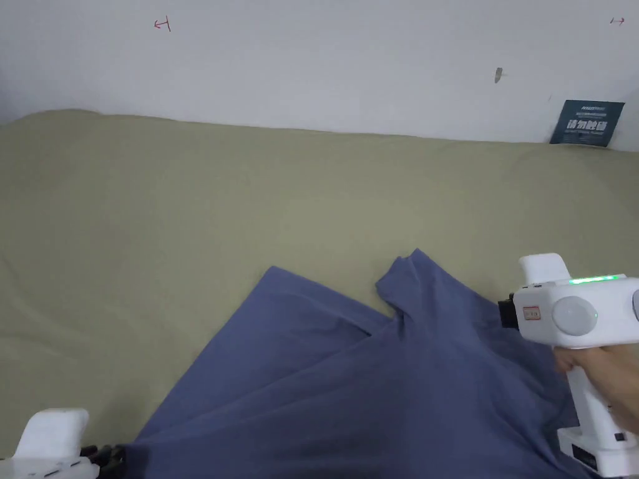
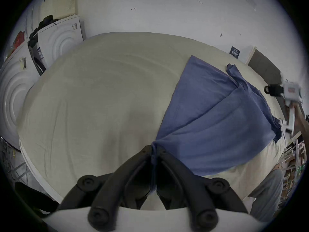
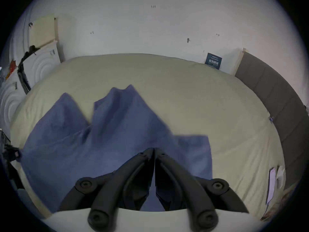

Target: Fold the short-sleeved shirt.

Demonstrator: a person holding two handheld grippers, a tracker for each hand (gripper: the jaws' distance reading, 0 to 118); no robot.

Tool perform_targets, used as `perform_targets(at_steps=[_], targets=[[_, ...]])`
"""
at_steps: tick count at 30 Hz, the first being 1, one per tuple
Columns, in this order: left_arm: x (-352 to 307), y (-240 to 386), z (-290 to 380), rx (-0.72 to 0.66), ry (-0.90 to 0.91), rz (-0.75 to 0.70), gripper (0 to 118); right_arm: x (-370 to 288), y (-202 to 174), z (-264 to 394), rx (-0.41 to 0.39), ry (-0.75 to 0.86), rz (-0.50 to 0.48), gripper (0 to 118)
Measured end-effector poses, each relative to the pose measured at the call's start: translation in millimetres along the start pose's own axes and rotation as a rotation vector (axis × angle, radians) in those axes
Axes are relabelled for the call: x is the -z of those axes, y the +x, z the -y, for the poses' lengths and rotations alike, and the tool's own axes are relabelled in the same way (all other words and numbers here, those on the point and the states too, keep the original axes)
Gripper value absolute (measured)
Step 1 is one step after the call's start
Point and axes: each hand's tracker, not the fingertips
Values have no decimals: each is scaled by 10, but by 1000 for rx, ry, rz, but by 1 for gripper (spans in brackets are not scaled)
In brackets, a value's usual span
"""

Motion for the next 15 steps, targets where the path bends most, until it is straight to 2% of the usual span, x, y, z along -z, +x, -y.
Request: perform_targets(at_steps=[2,3,4,5,7,8,9,10,11,12,13,14,15], targets=[[22,-19,-6,-9,-1,4,5,211,57,-75,-2,-54,-28,10],[24,-18,-17,-10,0,4,5,280,30,-94,-20,-61,-27,32],[27,-12,-28,-8,2,0,5,402,22,-91,-45,-113,-22,78],[28,-5,-37,-11,4,-1,5,470,0,-32,-69,-141,-43,118],[36,21,-36,-9,4,-6,5,565,-101,25,-111,-230,-23,104],[42,28,-44,-1,3,-10,5,606,-112,78,-110,-241,-20,103],[56,34,-56,9,-4,-14,5,577,-78,78,-76,-188,-23,105],[89,-3,-32,9,-5,-15,5,587,-35,15,-50,-212,-25,107],[105,-12,-39,9,-8,-15,5,601,-15,-47,-54,-215,-30,105],[124,-15,-52,11,-14,-17,5,546,-30,-46,-71,-204,-57,97],[133,-6,-54,11,-16,-20,5,476,-67,-53,-90,-185,-108,80],[133,13,-44,11,-17,-22,5,404,-125,-55,-121,-159,-105,41],[137,25,-52,8,-21,-25,5,265,-256,-64,-191,-131,-49,8]])
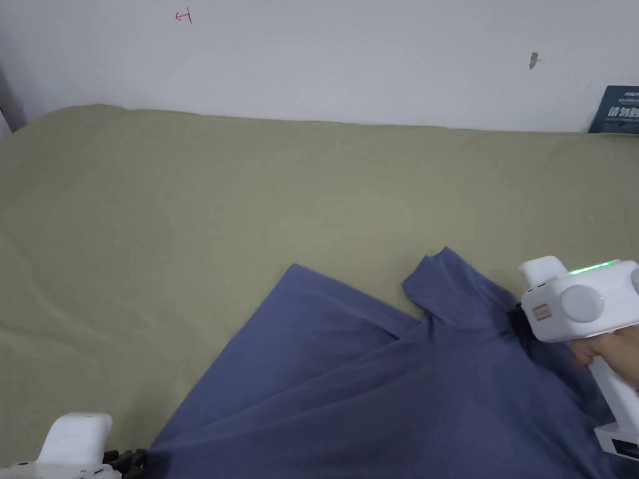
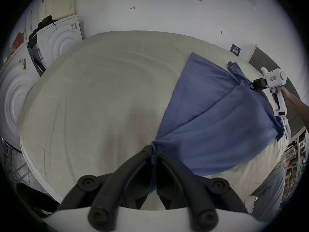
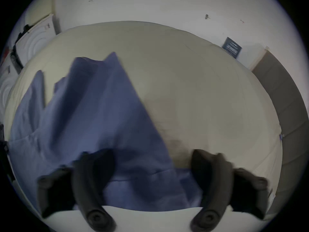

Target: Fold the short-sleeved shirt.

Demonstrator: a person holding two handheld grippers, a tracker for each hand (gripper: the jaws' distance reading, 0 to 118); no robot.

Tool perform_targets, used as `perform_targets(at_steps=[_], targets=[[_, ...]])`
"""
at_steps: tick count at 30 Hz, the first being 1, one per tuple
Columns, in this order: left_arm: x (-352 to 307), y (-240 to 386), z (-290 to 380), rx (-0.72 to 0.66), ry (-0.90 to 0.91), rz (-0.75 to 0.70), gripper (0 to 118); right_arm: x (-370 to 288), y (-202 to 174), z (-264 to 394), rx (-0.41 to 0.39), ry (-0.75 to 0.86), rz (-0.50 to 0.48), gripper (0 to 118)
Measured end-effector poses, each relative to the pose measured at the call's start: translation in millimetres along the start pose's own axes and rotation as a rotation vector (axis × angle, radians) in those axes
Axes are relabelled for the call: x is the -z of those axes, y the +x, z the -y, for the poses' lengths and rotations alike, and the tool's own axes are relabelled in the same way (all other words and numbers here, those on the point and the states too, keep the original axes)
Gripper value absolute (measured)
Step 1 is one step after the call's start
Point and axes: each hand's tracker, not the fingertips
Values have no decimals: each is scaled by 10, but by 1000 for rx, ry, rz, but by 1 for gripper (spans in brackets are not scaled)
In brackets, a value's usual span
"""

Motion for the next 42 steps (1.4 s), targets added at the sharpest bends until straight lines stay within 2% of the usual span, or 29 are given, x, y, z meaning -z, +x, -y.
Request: perform_targets(at_steps=[1,3,4,7,8,15,16,23,29,42], targets=[[-4,4,-7,-2,0,-1,5,-73,-58,21,-19,23,-9,8],[-27,8,-7,-10,0,-10,5,-169,-35,42,-3,12,-25,8],[-52,4,-24,-14,3,-10,5,-199,15,41,-2,65,1,8],[-235,22,-123,-28,38,-12,5,-606,253,41,63,169,8,8],[-310,30,-177,-35,59,1,5,-1004,125,108,50,233,58,8],[-979,273,-743,0,243,2,5,-2564,233,292,73,425,147,8],[-1087,318,-849,10,268,-5,5,-2709,375,267,87,442,159,8],[-1735,593,-1541,64,404,-42,5,-3727,613,333,131,558,223,8],[-2169,722,-2078,56,489,-87,5,-3996,828,185,203,619,238,8],[-2165,964,-2953,73,559,-269,5,-3557,1072,-734,178,603,306,8]])
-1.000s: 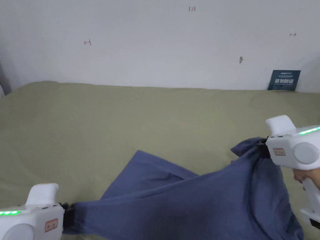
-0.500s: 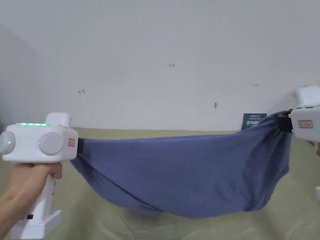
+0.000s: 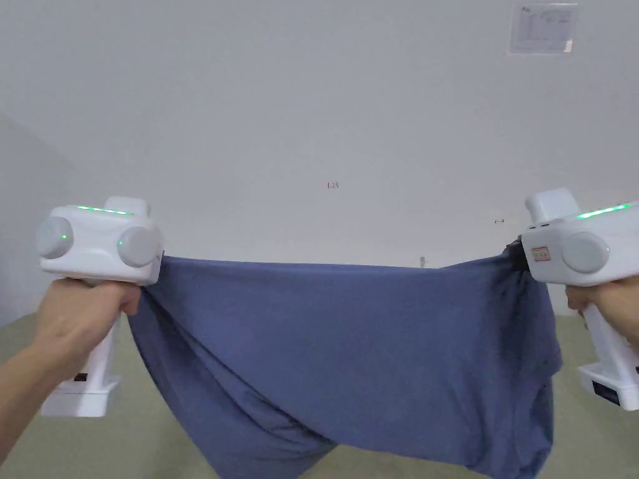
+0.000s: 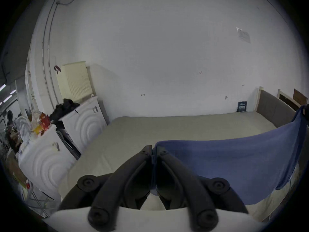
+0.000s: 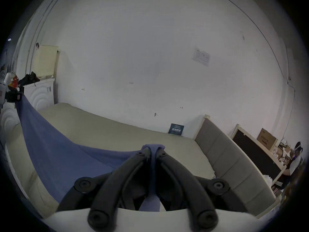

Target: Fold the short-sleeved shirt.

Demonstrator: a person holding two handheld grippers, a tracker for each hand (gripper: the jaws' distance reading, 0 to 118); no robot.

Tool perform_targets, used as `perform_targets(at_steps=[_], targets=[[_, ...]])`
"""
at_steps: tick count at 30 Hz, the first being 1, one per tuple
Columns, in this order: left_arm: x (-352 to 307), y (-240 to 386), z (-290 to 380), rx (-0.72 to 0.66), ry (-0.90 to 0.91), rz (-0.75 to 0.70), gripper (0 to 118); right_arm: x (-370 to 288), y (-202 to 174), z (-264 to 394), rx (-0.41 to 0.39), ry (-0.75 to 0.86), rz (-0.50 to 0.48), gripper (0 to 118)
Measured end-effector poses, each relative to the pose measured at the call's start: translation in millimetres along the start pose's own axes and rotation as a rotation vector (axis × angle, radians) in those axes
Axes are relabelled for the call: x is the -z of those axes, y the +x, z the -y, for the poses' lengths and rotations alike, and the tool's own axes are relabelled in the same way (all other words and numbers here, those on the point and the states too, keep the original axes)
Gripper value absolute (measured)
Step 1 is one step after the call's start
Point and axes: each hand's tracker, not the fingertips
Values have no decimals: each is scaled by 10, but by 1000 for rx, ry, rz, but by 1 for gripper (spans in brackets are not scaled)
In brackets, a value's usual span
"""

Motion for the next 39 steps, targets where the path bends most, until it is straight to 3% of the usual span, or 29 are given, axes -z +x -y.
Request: perform_targets(at_steps=[7,11,14,21,29,33,39], targets=[[558,197,-194,-11,22,-63,5,831,-147,-112,-30,-13,19,8],[963,329,-107,11,2,-85,5,1299,-267,31,-7,-26,25,8],[1269,442,143,42,-17,-87,5,1589,-361,290,12,-60,22,8],[1804,665,1277,67,-187,-23,5,2012,-650,1363,-37,-222,-15,8],[1558,570,2444,65,-338,56,5,1449,-758,2254,-33,-302,-74,8],[1089,379,2691,66,-341,91,5,790,-691,2405,17,-292,-103,8],[322,48,3065,65,-365,152,5,-103,-684,2790,9,-319,-126,8]])
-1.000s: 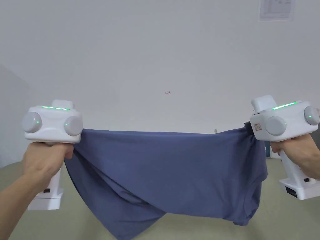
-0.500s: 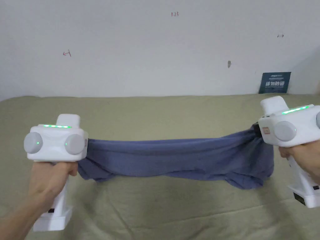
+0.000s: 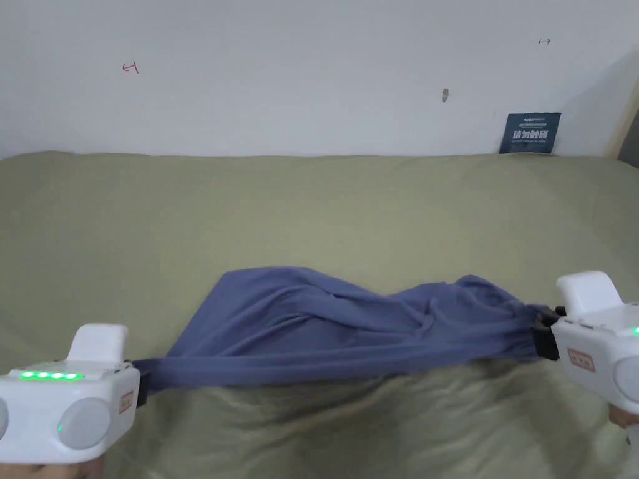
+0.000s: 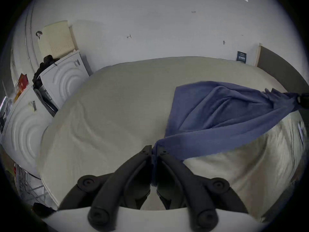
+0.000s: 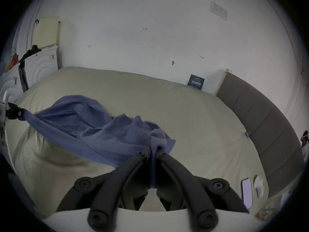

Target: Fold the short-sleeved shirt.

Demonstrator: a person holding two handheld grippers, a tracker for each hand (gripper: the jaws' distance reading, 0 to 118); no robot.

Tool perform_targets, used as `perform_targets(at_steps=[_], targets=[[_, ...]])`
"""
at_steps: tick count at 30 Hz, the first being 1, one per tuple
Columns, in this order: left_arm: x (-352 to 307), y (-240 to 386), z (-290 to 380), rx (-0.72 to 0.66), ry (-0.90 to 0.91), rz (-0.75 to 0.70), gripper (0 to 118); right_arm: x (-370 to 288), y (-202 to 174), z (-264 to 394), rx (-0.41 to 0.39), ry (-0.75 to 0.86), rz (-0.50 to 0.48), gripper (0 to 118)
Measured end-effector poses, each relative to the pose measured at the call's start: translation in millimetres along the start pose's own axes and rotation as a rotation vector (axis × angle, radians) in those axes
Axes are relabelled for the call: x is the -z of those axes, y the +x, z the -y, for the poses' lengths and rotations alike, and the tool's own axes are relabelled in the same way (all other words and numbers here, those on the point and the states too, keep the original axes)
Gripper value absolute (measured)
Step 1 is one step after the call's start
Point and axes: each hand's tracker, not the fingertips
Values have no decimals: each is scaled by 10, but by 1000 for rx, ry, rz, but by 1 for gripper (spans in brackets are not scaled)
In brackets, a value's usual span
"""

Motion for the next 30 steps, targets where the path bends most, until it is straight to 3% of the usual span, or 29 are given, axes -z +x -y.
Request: perform_targets(at_steps=[7,16,17,18,19,20,22,26,27,28,29,30], targets=[[-452,-199,770,9,-66,48,5,-582,-241,926,-46,-92,-38,8],[-306,-249,962,-46,-111,83,7,-471,-342,1266,22,-172,-44,9],[-312,-270,944,-66,-108,92,27,-491,-339,1241,25,-169,-43,19],[-351,-272,938,-89,-99,104,65,-513,-332,1201,32,-175,-43,42],[-360,-290,915,-94,-96,110,105,-536,-301,1169,50,-181,-48,81],[-362,-290,889,-98,-102,107,118,-554,-284,1137,81,-194,-63,118],[-484,-275,859,-119,3,84,111,-675,-278,1131,144,-118,-86,108],[-565,-130,713,-158,56,119,110,-827,-373,1196,217,0,-60,108],[-576,-71,676,-154,73,127,106,-805,-460,834,223,25,-50,107],[-589,4,653,-153,104,112,95,-828,-526,802,233,66,-45,100],[-590,70,637,-151,132,108,59,-841,-586,795,250,103,-28,70],[-527,174,623,-145,135,103,14,-821,-637,785,268,103,45,27]])
